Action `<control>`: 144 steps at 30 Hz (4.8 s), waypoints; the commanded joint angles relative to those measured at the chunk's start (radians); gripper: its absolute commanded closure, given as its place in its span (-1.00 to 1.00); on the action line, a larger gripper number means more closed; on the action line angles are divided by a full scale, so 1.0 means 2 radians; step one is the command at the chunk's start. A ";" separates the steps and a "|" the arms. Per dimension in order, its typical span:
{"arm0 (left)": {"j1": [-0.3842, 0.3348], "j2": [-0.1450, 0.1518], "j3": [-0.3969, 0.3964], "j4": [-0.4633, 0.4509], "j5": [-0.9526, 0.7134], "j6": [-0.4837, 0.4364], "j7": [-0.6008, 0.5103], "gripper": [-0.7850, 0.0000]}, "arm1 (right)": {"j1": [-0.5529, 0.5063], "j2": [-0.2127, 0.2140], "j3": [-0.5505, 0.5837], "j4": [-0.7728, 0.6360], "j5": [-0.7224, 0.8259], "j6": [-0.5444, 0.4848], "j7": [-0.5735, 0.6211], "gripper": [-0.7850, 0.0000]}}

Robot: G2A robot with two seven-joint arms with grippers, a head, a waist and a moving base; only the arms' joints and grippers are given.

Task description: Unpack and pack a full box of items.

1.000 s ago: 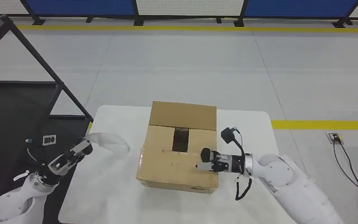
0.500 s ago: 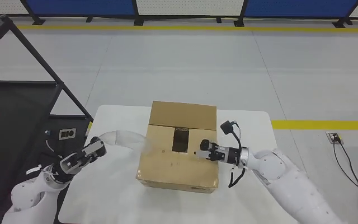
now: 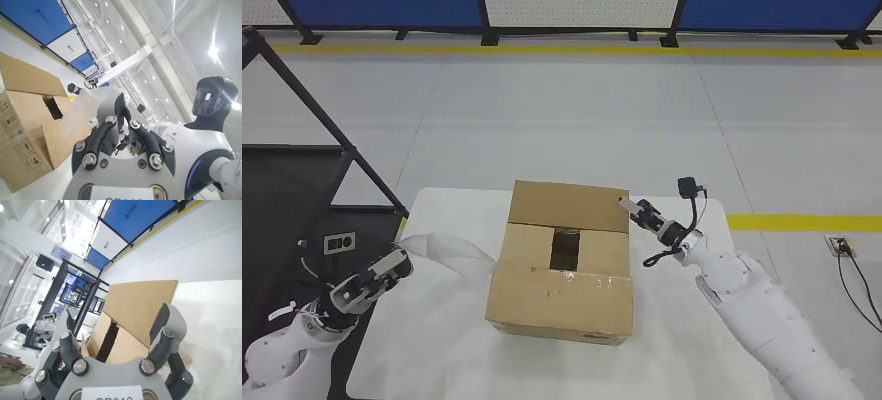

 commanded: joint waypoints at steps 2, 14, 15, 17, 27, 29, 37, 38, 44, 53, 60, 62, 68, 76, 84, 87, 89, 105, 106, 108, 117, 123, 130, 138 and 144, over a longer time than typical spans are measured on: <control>0.010 0.001 -0.010 -0.005 0.001 -0.005 0.005 1.00 | 0.020 -0.015 -0.013 0.047 0.008 0.001 -0.002 -1.00; 0.022 0.002 -0.028 -0.005 -0.001 -0.007 0.007 1.00 | 0.074 -0.067 -0.033 0.188 0.104 -0.086 0.115 -1.00; 0.021 0.003 -0.028 -0.005 -0.001 -0.007 0.007 1.00 | 0.077 -0.070 -0.032 0.196 0.110 -0.096 0.123 -1.00; 0.020 0.002 -0.027 -0.005 -0.003 -0.005 0.005 1.00 | 0.082 -0.074 -0.030 0.210 0.118 -0.120 0.132 -1.00; 0.012 0.001 -0.013 -0.008 -0.005 0.001 -0.001 1.00 | 0.085 -0.076 -0.005 0.214 0.147 -0.204 0.178 -1.00; 0.011 0.001 -0.013 -0.007 -0.005 0.001 -0.001 1.00 | 0.081 -0.072 0.006 0.205 0.167 -0.214 0.211 -1.00; 0.009 0.001 -0.018 -0.003 -0.014 0.007 -0.007 1.00 | 0.052 -0.047 0.044 0.142 0.200 -0.229 0.313 -1.00; 0.009 0.001 -0.019 -0.003 -0.015 0.007 -0.007 1.00 | 0.047 -0.043 0.048 0.128 0.203 -0.221 0.326 -1.00; 0.008 0.001 -0.020 -0.002 -0.018 0.010 -0.010 1.00 | 0.002 -0.014 0.070 0.011 0.218 -0.134 0.412 -1.00; 0.008 0.000 -0.025 -0.004 -0.020 0.011 -0.011 1.00 | -0.042 0.014 0.097 -0.071 0.184 -0.041 0.478 -1.00; 0.008 0.000 -0.027 -0.003 -0.020 0.012 -0.012 1.00 | -0.067 0.014 0.106 -0.103 0.203 -0.017 0.438 -1.00; 0.008 0.000 -0.028 -0.003 -0.019 0.012 -0.012 1.00 | -0.069 0.013 0.103 -0.109 0.195 0.000 0.433 -1.00; 0.011 -0.001 -0.031 -0.002 -0.020 0.011 -0.011 1.00 | -0.071 0.010 0.097 -0.116 0.211 -0.006 0.449 -1.00; 0.018 -0.002 -0.032 -0.008 -0.017 0.010 -0.010 1.00 | -0.061 0.002 0.094 -0.110 0.241 -0.007 0.437 -1.00; 0.027 -0.003 -0.037 -0.012 -0.018 0.009 -0.009 1.00 | -0.046 -0.004 0.080 -0.088 0.168 0.017 0.371 -1.00; 0.028 -0.003 -0.039 -0.010 -0.018 0.008 -0.008 1.00 | -0.047 -0.004 0.074 -0.082 0.149 0.033 0.374 -1.00; 0.028 -0.003 -0.040 -0.009 -0.018 0.008 -0.008 1.00 | -0.050 -0.005 0.073 -0.081 0.151 0.034 0.380 -1.00; 0.022 -0.003 -0.028 -0.011 0.003 0.005 -0.005 1.00 | -0.087 0.001 0.104 -0.106 0.172 -0.004 0.389 -1.00; 0.022 -0.003 -0.028 -0.010 0.002 0.005 -0.005 1.00 | -0.089 0.001 0.106 -0.113 0.178 -0.007 0.390 -1.00; 0.022 -0.003 -0.028 -0.009 0.002 0.004 -0.004 1.00 | -0.094 0.000 0.105 -0.134 0.193 -0.017 0.409 -1.00; 0.025 -0.003 -0.029 -0.007 -0.003 0.001 -0.001 1.00 | -0.108 -0.002 0.098 -0.179 0.153 -0.030 0.393 -1.00; 0.031 -0.003 -0.035 -0.010 -0.008 -0.001 0.001 1.00 | -0.108 -0.006 0.092 -0.156 0.105 0.034 0.316 -1.00; 0.035 -0.002 -0.048 -0.014 -0.013 0.000 0.000 1.00 | -0.100 -0.011 0.087 -0.114 0.114 0.044 0.315 -1.00; 0.033 -0.002 -0.044 -0.018 -0.005 0.000 0.001 1.00 | -0.091 -0.017 0.077 -0.082 0.105 0.046 0.309 -1.00; 0.031 -0.002 -0.043 -0.019 -0.002 -0.001 0.001 1.00 | -0.086 -0.020 0.076 -0.071 0.105 0.038 0.311 -1.00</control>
